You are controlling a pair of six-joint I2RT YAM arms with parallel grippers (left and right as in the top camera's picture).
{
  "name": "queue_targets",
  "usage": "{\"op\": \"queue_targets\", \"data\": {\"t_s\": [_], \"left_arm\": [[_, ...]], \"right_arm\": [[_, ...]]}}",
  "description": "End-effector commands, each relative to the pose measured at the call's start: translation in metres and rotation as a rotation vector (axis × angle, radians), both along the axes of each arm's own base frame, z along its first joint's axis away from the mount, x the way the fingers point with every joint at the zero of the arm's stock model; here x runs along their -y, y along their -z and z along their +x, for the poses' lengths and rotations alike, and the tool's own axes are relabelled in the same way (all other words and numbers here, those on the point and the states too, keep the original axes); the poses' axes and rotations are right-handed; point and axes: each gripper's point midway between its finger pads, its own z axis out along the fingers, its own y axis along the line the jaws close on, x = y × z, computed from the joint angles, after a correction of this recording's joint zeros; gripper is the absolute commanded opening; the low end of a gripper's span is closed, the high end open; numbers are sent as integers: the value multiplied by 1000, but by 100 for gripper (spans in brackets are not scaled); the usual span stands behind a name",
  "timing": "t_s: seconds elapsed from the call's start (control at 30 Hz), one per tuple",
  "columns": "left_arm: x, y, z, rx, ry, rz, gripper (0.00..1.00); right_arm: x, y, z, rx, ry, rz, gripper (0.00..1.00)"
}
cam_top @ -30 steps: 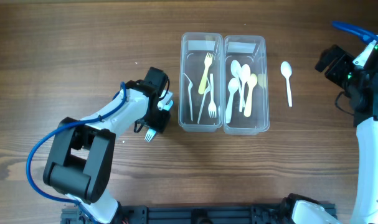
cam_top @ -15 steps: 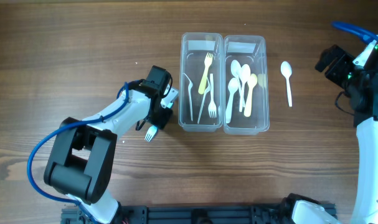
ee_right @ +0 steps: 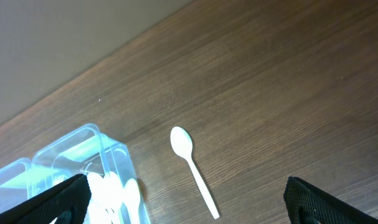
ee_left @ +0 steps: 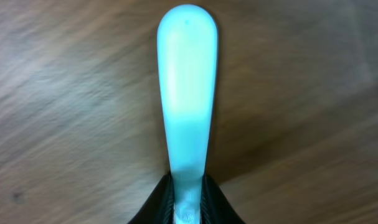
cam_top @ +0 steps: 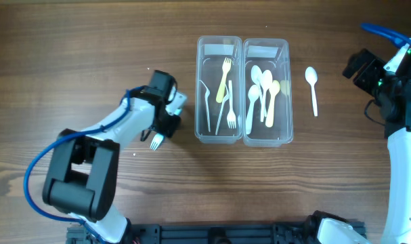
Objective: Pack container
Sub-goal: 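Carry the light-blue fork into the left container and release it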
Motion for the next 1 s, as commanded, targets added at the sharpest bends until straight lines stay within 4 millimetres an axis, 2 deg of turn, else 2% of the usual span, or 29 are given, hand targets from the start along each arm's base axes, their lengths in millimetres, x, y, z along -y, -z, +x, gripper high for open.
{"op": "queue_targets", "data": {"t_s": [0.0,0.1,0.27,0.4,0.53,0.63,0.77,0.87,0.97], "left_arm": [[-39,15,-4,-52,-171,2,10],[-41,15,-6,-79,-202,-61,8],[-28,12,-9,-96,-204,-106,4],[-18,-7,-1,-74,-264,-125,4],[-2,-62,16,21,-289,-194,4],[16,-118,27,141,-278,-280,4],[51,-186,24,291,-223,-422,4],[82,-216,17,374,-143,-495,4],[107,-213,12,361,-153,-516,4]], "right_arm": [[3,0,0,-1,20,4,100],[3,0,0,-1,20,4,100],[3,0,0,-1,20,4,100],[3,0,0,-1,20,4,100],[3,0,0,-1,20,3,100],[3,0,0,-1,20,4,100],[3,0,0,-1,20,3,100],[3,0,0,-1,20,4,100],[3,0,0,-1,20,4,100]]}}
